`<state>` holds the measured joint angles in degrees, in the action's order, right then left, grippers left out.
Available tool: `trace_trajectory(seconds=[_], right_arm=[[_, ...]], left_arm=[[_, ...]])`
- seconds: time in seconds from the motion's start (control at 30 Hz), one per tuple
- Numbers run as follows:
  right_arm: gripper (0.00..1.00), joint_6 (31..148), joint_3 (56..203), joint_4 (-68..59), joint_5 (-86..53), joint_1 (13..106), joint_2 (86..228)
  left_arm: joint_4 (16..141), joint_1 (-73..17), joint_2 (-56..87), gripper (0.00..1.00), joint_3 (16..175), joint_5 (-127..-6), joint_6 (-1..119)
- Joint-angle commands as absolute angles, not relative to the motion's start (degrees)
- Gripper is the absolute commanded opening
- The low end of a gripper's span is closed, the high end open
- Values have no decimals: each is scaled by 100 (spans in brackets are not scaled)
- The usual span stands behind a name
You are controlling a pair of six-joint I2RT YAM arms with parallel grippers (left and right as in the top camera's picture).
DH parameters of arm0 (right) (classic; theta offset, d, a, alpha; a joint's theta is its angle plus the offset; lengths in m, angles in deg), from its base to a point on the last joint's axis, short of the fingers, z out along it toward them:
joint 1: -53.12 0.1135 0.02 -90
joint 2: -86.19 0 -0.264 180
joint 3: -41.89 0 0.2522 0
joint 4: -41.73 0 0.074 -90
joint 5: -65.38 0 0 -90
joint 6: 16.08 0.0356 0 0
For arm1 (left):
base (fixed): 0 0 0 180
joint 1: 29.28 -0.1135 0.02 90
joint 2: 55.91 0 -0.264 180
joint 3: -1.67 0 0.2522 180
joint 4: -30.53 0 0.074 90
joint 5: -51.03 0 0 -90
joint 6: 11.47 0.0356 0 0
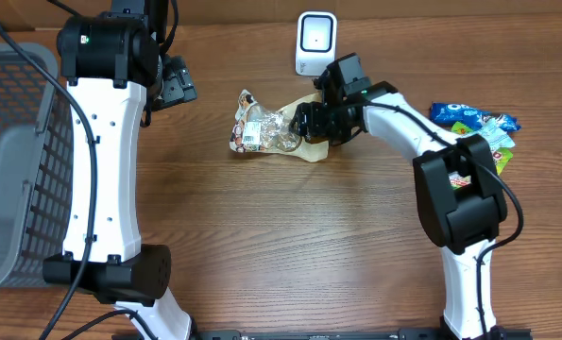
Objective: Scan the item barcode
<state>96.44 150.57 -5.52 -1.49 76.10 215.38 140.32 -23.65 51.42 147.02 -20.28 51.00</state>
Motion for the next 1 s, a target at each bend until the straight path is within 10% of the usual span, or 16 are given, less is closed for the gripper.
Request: trace_trajectory(seconds=[0.0,0.47,0.97], right_arm=[[74,10272,15020,-502,-826,7765,21859],[6,10269,15020,-721,-1045,7820,21953],[4,9004,15210,-1757,-162,7208,21138]], left_arm=[[14026,-2325,5181,100,14678,-1951,4999],[14026,-2325,5181,100,14678,-1953,4999],[14026,-2325,5181,100,14678,-1953,4999]])
